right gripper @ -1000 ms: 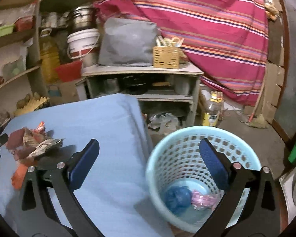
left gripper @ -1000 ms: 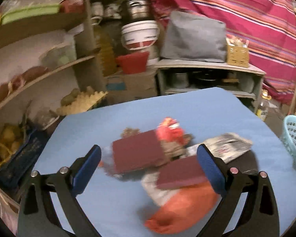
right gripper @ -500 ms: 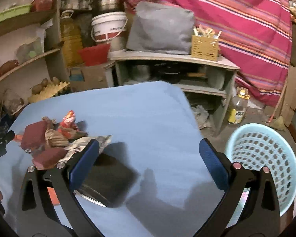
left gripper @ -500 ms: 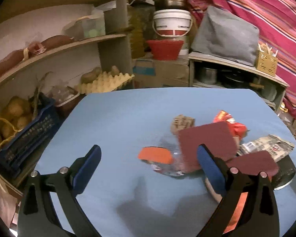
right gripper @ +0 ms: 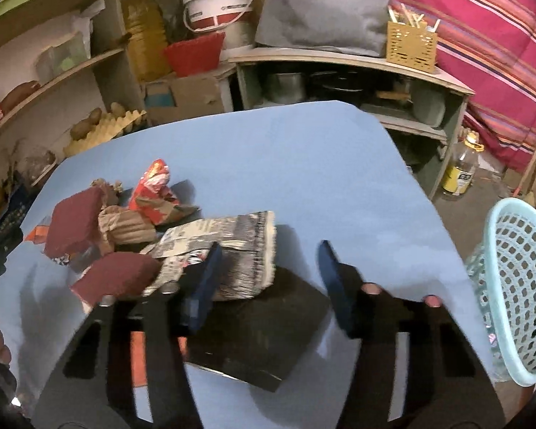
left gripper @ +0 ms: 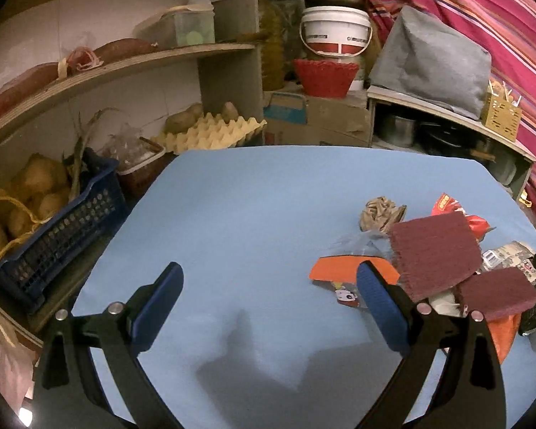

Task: Collect trash
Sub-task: 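Return both tools to the table and reach toward the remaining wrappers, then grasp the silver foil wrapper with the right tool while the left tool grasps the clear wrapper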

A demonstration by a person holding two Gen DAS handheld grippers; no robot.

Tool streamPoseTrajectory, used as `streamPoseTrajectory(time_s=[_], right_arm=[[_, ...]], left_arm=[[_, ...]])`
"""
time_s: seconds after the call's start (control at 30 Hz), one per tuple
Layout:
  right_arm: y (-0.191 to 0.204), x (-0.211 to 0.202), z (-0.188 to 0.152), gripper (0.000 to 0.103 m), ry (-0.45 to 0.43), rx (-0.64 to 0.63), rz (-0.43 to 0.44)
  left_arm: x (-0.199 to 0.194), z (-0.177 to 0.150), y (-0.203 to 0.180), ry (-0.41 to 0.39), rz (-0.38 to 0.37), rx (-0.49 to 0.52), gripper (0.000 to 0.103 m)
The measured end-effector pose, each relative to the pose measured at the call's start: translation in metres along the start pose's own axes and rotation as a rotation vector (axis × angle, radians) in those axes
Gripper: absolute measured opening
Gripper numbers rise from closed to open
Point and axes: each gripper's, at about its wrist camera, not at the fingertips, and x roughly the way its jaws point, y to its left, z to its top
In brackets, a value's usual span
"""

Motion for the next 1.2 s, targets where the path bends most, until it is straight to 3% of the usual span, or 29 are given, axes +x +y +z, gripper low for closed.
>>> streamPoseTrajectory(time_s=[0.07, 0.27, 0.57, 0.77, 1.07, 1.13, 1.2], right_arm=[[0.005, -0.001, -0.001, 0.029, -0.004, -0.015, 0.013], [0.009, -0.007, 0.000, 0.007, -0.042, -0.047, 0.002], [0.003, -0.011, 0.003, 0.006, -0.060, -0.054, 0.018], [0.003, -0.014, 0.005, 0.006, -0.076, -0.063, 0.013], [0.000, -0.014, 0.004, 0.006, -0.077, -0.061, 0.018], [0.000, -0.015, 0.004, 0.006, -0.086, -0.060, 0.018], [-0.001, -0.017, 0.004, 0.006, -0.094, -0.059, 0.019]], left_arm=[[0.000, 0.000, -0.002, 0.000, -0.011, 0.003, 0.095], [0.006, -0.001, -0.017, 0.009, -0.060, 0.022, 0.095], [0.005, -0.001, -0.031, 0.022, -0.154, 0.008, 0.095], [0.016, -0.008, -0.038, 0.060, -0.157, 0.036, 0.095], [0.033, -0.008, -0.035, 0.101, -0.302, 0.003, 0.095], [0.033, -0.009, -0.036, 0.101, -0.317, 0.007, 0.093], [0.031, -0.009, -0.038, 0.098, -0.334, 0.018, 0.081]])
